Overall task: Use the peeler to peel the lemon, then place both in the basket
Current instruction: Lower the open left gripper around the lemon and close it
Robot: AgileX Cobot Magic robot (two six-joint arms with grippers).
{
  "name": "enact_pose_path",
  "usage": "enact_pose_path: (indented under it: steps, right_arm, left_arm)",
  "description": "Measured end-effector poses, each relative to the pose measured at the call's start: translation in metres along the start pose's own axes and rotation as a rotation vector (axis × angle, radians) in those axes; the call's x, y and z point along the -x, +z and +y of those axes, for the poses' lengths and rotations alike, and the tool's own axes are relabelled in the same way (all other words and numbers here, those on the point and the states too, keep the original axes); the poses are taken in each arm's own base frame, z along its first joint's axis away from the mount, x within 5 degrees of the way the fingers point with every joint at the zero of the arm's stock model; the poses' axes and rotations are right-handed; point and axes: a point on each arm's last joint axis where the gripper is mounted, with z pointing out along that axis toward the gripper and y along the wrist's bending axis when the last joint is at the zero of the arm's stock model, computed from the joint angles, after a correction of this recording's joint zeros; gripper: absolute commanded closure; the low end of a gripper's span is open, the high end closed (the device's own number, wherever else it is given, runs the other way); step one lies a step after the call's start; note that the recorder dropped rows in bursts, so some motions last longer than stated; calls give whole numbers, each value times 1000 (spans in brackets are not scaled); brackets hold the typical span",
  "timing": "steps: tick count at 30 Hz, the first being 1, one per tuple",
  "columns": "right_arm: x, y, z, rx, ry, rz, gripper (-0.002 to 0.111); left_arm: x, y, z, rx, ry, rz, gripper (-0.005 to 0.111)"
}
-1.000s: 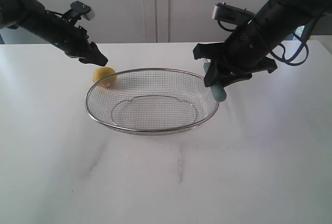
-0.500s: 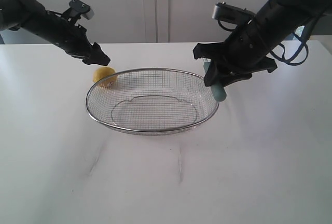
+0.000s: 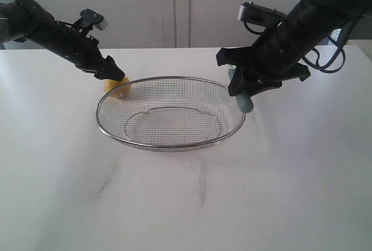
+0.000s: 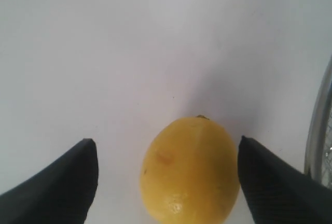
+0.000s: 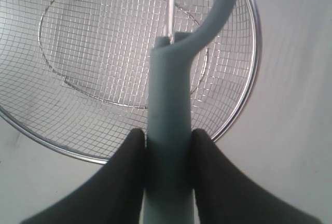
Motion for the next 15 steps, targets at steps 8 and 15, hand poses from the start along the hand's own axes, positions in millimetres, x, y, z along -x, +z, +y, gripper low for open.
enact_pose_path:
  steps: [8, 15]
  right_arm:
    - [1, 0, 0, -2, 0, -12, 108]
    - [1, 0, 0, -2, 0, -16, 108]
  left_arm:
    - [-5, 12, 0, -37, -43, -24, 30]
    - [-14, 22, 1, -52, -57, -11, 30]
